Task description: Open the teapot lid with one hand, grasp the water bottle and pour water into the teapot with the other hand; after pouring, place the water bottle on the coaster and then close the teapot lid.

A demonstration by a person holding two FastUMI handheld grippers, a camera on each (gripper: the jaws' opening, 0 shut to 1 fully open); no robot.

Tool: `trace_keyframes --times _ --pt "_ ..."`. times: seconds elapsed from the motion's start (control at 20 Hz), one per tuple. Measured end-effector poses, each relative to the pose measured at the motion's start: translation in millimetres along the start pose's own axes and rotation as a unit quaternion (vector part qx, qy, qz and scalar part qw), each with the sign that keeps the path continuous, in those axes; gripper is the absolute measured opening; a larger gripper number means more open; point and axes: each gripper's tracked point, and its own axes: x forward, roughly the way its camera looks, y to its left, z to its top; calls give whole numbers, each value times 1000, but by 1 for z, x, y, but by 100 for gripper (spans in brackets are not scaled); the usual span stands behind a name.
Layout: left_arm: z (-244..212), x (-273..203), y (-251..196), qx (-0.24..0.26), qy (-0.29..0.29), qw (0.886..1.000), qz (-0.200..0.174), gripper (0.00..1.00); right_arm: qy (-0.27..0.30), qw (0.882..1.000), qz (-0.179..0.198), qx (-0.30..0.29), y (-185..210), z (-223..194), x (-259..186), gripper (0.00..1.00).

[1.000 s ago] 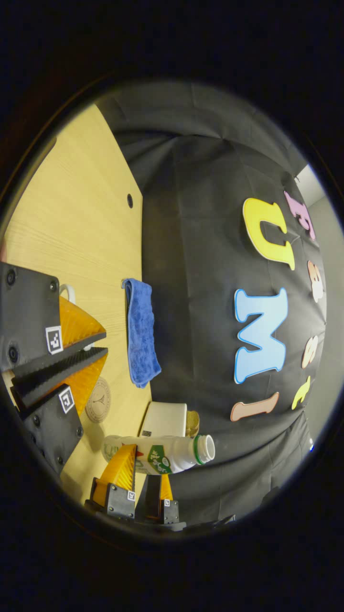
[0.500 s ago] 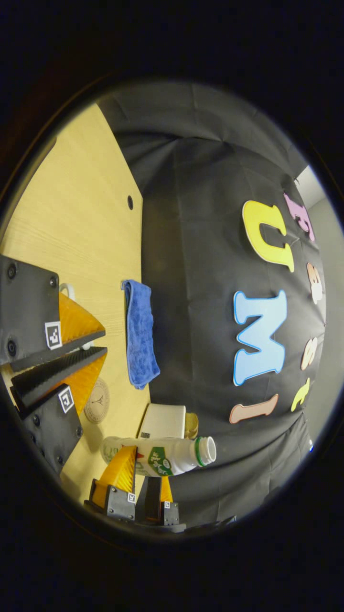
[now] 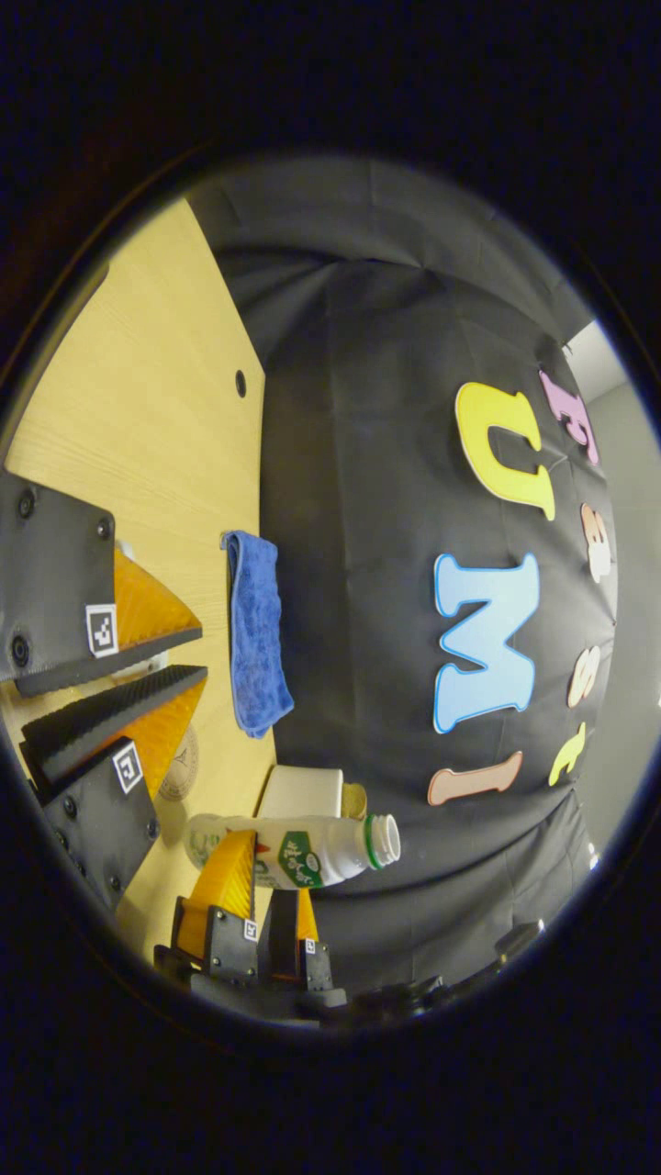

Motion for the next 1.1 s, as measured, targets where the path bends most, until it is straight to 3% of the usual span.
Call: trace_keyframes --times 0.3,0.55,0.6,0.65,0.7,0.8,1.1 --pt "13 -19 12 -11 -19 1000 -1 21 1 995 23 94 15 11 43 68" --pt "15 -27 28 -14 -23 1000 7 21 7 992 28 127 24 5 61 68" --pt "15 -28 30 -15 -23 1000 7 100 12 991 29 132 27 2 63 68" --pt "14 -29 33 -17 -23 1000 9 0 15 990 31 137 28 0 64 68" --pt "14 -31 35 -19 -23 1000 10 100 17 989 32 143 29 -2 66 68" --pt "13 -32 39 -26 -22 999 10 0 24 988 34 150 32 -7 69 68" --pt "15 -34 42 -33 -22 999 10 0 27 988 35 149 35 -8 70 68"
